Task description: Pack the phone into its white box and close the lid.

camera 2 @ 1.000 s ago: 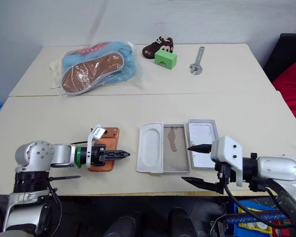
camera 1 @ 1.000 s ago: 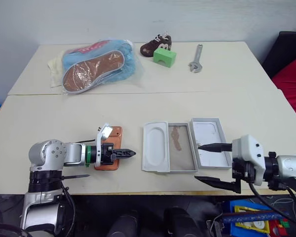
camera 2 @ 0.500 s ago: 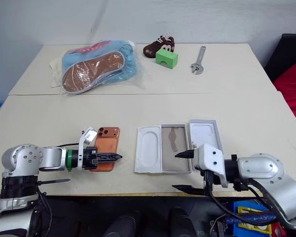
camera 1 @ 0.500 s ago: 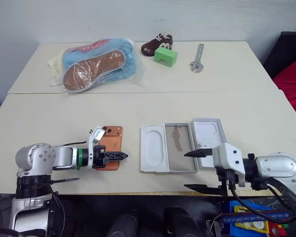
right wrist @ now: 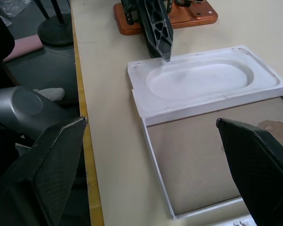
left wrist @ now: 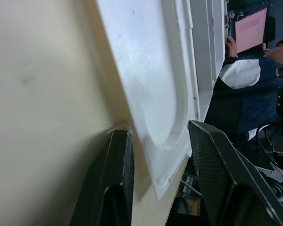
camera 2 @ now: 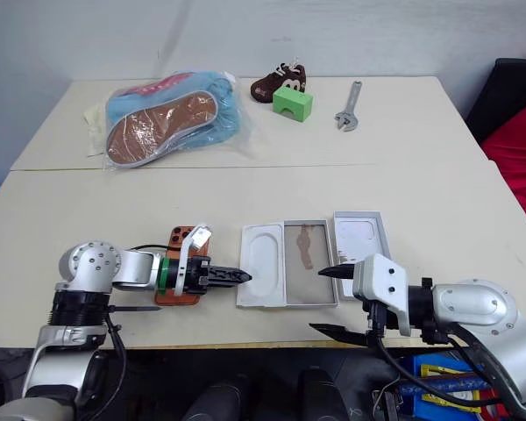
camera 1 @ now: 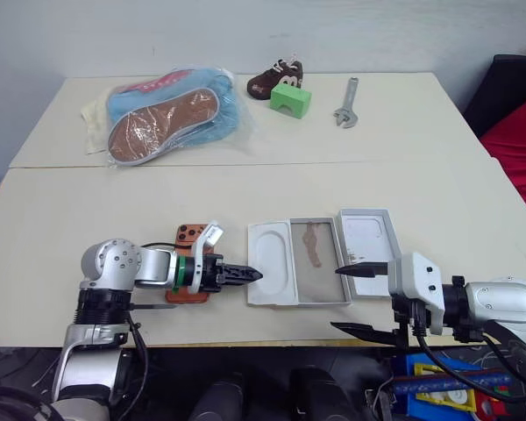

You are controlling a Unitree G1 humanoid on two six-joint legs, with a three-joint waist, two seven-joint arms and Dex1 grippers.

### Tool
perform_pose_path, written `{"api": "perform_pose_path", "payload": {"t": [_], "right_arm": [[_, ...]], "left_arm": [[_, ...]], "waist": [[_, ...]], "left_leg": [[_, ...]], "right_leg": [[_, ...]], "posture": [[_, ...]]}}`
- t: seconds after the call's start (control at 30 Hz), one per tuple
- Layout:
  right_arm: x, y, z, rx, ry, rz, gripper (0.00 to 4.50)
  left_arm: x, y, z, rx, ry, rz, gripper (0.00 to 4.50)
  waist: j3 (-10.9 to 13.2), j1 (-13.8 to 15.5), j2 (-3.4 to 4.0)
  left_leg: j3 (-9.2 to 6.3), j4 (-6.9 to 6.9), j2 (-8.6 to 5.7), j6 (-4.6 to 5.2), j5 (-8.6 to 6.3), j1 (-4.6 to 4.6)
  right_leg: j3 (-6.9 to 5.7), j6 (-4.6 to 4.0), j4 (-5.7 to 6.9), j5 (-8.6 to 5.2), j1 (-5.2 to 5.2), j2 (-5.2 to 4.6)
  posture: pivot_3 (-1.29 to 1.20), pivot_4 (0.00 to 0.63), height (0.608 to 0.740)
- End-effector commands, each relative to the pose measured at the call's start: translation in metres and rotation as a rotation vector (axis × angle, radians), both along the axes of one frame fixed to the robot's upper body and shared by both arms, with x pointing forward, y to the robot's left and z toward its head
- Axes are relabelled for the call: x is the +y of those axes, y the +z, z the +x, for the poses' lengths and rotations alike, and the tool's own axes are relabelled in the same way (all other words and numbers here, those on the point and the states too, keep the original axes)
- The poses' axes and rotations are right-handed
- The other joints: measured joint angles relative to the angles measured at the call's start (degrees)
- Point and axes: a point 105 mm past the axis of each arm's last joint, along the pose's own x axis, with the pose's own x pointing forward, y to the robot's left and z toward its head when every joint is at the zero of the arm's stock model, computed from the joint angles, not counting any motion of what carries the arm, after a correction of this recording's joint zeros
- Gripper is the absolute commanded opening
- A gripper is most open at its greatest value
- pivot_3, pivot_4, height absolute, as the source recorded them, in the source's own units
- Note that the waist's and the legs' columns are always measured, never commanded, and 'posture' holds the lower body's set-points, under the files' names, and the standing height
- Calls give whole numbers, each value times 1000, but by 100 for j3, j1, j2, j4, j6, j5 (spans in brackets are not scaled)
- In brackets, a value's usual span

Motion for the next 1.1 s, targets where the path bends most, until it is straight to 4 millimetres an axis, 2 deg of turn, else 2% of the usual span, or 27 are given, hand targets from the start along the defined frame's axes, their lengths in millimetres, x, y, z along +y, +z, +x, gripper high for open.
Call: {"api": "perform_pose_path", "payload": {"t": [0.03, 0.13, 0.3, 0.4, 0.5, 0.6, 0.7, 0.8, 0.9, 1.03, 1.07, 1.1], "right_arm": [[2, 10, -4, -43, 2, 7, 4500], [2, 10, -4, -42, -2, 2, 4500], [0, 5, -2, -43, 10, -30, 4500], [-1, -4, 1, -48, 26, -77, 4500], [1, -12, 3, -58, 63, -115, 4500], [5, -29, 17, -77, 67, -158, 4500], [9, -41, 29, -67, 72, -167, 3898], [13, -50, 31, -45, 107, -173, 2882], [19, -59, 31, -25, 146, -167, 1763], [27, -60, 28, -15, 194, -141, 328], [33, -59, 27, -18, 218, -127, 41], [38, -57, 25, -23, 239, -113, 41]], "left_arm": [[-5, -5, -1, 25, -4, -7, 1049], [-5, -4, -1, 36, 14, -39, 65], [6, 0, -1, 21, 54, -71, 25], [20, 8, -2, -4, 86, -81, 25], [35, 16, -5, -30, 101, -76, 25], [65, 32, -21, -61, 93, -70, 25], [81, 46, -33, -77, 80, -70, 0], [83, 52, -36, -82, 72, -71, 0], [82, 53, -32, -93, 92, -81, 0], [75, 54, -33, -104, 84, -98, 0], [72, 55, -33, -108, 78, -109, 0], [70, 56, -34, -110, 74, -117, 0]], "waist": [[0, -2, 0], [-6, -6, 2], [-8, -21, -1], [-8, -51, -6], [-7, -81, -7], [1, -116, -22], [8, -140, -27], [14, -17, -15], [14, 3, -17], [14, -24, -17], [14, -32, -17], [14, -47, -17]], "left_leg": [[0, 0, 0, 0, 0, 0], [0, 0, 0, 0, 0, 1], [1, 1, 0, -1, 0, 3], [2, -1, 2, -2, 0, 3], [2, -3, 7, -10, -3, 6], [1, -5, 7, -12, -4, 6], [1, -6, 8, -16, -6, 6], [-5, -3, -6, -13, -6, 6], [-16, 0, -14, -9, -8, 5], [-16, -1, -15, -8, -8, 2], [-16, -1, -14, -8, -8, 2], [-15, -1, -14, -9, -8, 2]], "right_leg": [[0, 0, 0, 0, 0, 0], [0, 0, 0, 0, 0, 1], [1, 0, 2, 0, 2, 1], [3, 0, 4, 0, -3, 3], [3, 0, 7, 0, -15, 11], [4, 0, 12, 0, -20, 12], [2, -3, 16, -2, -23, 11], [0, -4, 14, -2, -19, 0], [-4, -4, 9, -2, -12, -5], [-4, -4, 9, -2, -15, -4], [-5, -4, 9, -2, -15, -4], [-4, -4, 11, -2, -17, -3]], "posture": [[0, 150, 740], [0, 150, 740], [0, 150, 740], [0, 150, 740], [0, 150, 740], [0, 150, 740], [0, 150, 740], [0, 150, 740], [0, 150, 740], [0, 150, 740], [0, 150, 740], [0, 150, 740]]}}
